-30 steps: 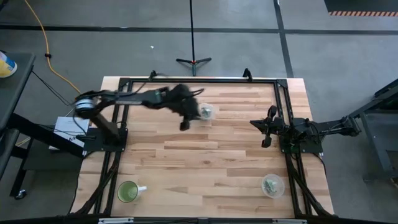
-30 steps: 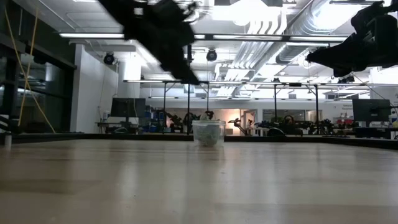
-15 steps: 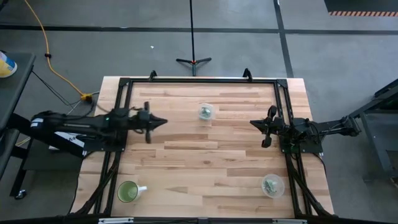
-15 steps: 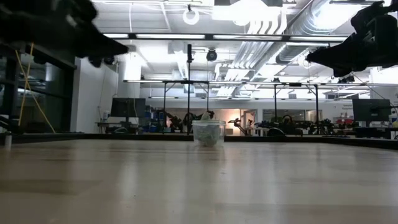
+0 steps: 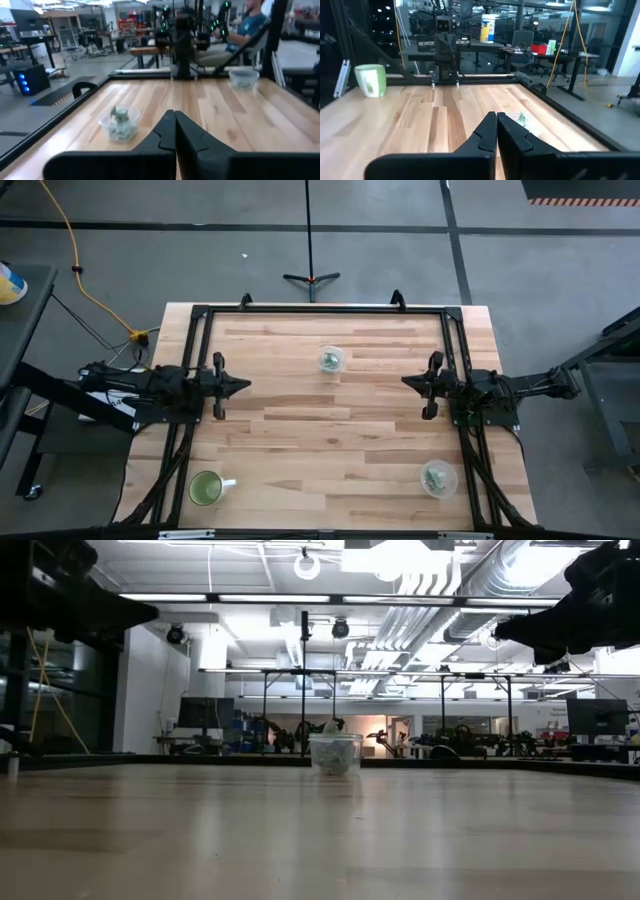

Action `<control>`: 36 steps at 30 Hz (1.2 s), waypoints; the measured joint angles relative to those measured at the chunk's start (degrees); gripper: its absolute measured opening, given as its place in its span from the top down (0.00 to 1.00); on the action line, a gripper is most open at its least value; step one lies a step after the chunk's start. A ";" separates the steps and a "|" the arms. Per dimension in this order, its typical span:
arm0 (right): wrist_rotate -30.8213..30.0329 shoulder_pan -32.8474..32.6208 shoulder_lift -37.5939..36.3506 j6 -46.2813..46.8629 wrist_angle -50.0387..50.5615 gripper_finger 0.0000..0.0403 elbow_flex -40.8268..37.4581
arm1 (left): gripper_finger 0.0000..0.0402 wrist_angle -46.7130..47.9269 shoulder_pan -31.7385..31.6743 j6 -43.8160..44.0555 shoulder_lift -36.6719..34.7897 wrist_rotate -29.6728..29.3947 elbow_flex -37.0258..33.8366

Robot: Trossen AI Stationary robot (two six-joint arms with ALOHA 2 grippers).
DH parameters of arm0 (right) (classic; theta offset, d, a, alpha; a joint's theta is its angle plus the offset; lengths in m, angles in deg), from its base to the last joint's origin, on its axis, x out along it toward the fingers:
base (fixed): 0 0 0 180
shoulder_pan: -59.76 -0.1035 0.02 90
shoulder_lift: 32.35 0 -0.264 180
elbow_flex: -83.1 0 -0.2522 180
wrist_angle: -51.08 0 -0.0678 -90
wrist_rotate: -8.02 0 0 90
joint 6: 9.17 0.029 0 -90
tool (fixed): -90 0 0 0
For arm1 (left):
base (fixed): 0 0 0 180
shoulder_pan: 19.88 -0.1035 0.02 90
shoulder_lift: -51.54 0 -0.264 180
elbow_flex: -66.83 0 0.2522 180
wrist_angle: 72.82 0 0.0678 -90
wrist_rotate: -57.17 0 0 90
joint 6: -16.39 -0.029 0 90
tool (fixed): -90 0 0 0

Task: Pick and place items into bin
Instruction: Return to Home Position

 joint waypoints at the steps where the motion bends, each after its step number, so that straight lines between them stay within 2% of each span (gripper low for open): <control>1: -0.13 -0.02 -0.01 -0.68 0.00 0.99 0.00 | 0.90 0.56 0.46 -0.35 0.15 -0.14 0.00; 7: -0.96 -0.02 -0.04 -1.14 -0.42 1.00 0.00 | 0.82 1.37 0.65 -0.05 -0.08 0.70 0.11; 20: -0.79 -0.02 -0.04 -0.62 -0.44 0.98 0.00 | 0.87 1.67 0.65 0.74 -0.08 1.14 0.11; 36: -0.79 -0.02 -0.04 -0.75 -0.50 0.98 0.00 | 0.87 1.74 0.65 0.75 -0.08 1.25 0.17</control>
